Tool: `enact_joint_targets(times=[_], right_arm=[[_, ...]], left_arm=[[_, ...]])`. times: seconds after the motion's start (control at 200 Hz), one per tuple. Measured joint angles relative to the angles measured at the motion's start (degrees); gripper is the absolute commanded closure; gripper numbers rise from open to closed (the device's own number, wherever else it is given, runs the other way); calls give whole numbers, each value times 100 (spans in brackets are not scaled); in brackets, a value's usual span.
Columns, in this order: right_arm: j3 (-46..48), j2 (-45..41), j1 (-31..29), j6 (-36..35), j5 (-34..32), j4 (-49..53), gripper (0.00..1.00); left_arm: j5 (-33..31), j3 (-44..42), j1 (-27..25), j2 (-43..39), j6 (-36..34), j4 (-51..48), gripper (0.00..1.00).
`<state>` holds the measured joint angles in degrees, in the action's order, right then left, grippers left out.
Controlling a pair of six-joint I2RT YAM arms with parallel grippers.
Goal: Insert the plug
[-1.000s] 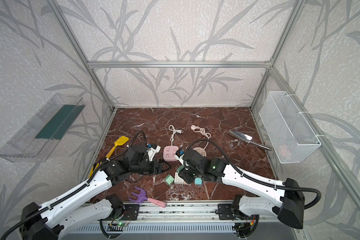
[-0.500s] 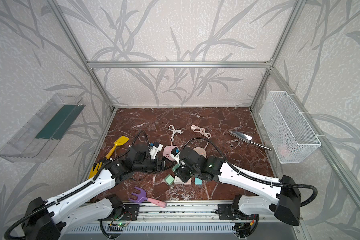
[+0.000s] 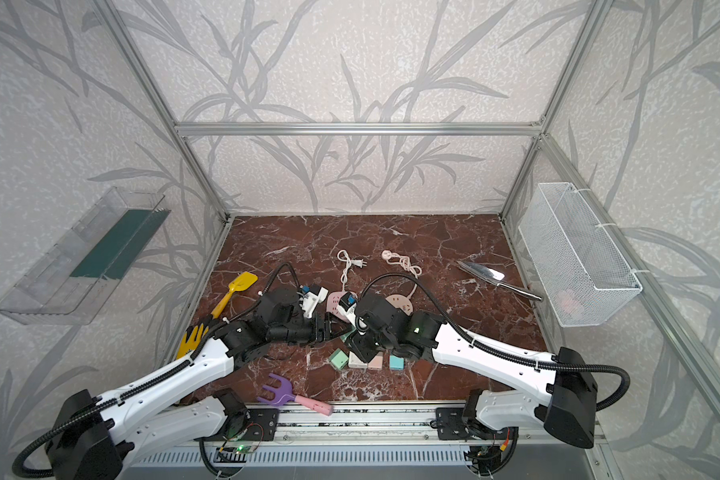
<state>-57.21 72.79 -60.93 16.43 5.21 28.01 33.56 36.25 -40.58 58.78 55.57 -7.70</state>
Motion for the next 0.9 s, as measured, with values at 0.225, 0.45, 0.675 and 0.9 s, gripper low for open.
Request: enact_joint_targets(times=[0.225,0.45,0.675,0.9], right_arm=[[-94,122,0,50,-22,-146,100],[-114,227,0,76,-90,-164,100],[-114,249,2,208,-173,-166,100],[-114,251,79,372,-173,-197,23]], left_arm=[[66,-37,-22,22,79,136,49],[173,-42,-26,79,170,367,80],[232,-116,-24,101,212,566,100],[151,-179,-26,92,315,686,100]])
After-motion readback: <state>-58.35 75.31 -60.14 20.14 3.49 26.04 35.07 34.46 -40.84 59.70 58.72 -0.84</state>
